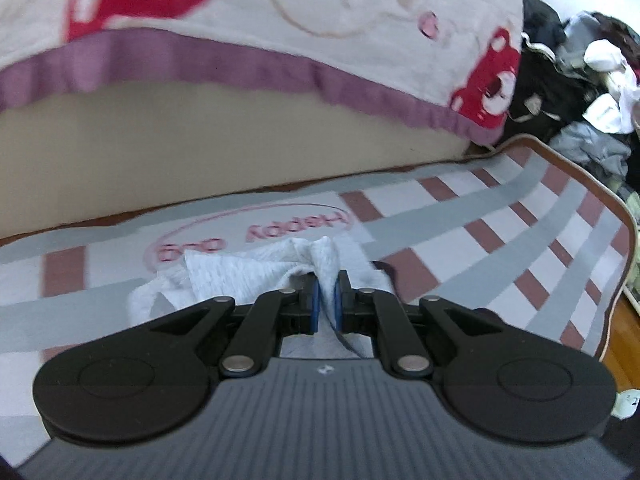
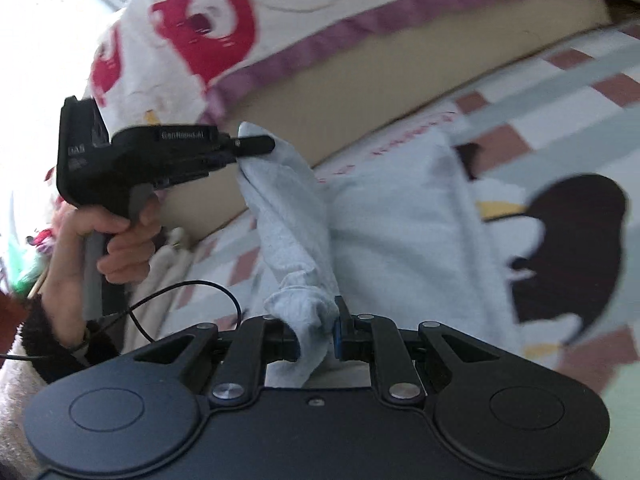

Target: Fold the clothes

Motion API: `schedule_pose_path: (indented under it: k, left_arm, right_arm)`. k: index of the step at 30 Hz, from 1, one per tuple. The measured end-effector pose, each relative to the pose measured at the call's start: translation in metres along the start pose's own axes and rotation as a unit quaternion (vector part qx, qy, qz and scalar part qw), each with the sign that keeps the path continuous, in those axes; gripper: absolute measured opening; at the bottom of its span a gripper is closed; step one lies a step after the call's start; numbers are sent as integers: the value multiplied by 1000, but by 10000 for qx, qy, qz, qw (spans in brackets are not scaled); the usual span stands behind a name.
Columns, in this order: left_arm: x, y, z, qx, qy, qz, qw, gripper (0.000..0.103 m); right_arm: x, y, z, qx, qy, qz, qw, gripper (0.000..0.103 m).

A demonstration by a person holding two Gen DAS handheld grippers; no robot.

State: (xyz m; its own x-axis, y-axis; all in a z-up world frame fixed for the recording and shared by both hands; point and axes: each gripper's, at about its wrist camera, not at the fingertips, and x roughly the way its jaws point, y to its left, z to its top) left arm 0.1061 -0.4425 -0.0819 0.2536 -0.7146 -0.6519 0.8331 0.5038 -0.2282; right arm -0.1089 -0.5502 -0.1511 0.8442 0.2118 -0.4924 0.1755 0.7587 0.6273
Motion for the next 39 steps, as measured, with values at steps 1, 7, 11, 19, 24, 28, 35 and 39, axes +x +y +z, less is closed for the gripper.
schedule_pose_path:
  k: [1,7,11,19,24,28,35,39]
  left_arm:
    - [9,-6,1,5,52,-41,10000,7]
    - [33,-29,0,117,94,-61,9999,6]
    - [43,-40,2,198,-1,-110,9997,6]
    - [90,-64,-2,904,773,119,9928,18]
    - [34,-40,-12,1253,306,100,9916,51]
    - [8,-3,-38,1223,902,350,9878,48]
    - [-53,65,-115,138,1545,111,9878,48]
    - [-62,82,-153,-1016,1872,-515,9757,48]
  right_arm:
    - [1,-4,-1,86,-8,-74,9999,17]
    - [-7,-23,0,380,-4,-456,9982,17]
    - [-13,-26,-1,289,-85,-615,9977,17]
    - [-6,-25,-22,-614,-21,-1535,9862,17]
    - [-5,-25,-22,-588,74,-1795,9820,22]
    - [-14,-29,-16,-409,86,-2125,9763,31]
    - [-48,-28,8,216,-115,-2772,9605,35]
    - [-57,-26,14,746,-143,-2356,9689,42]
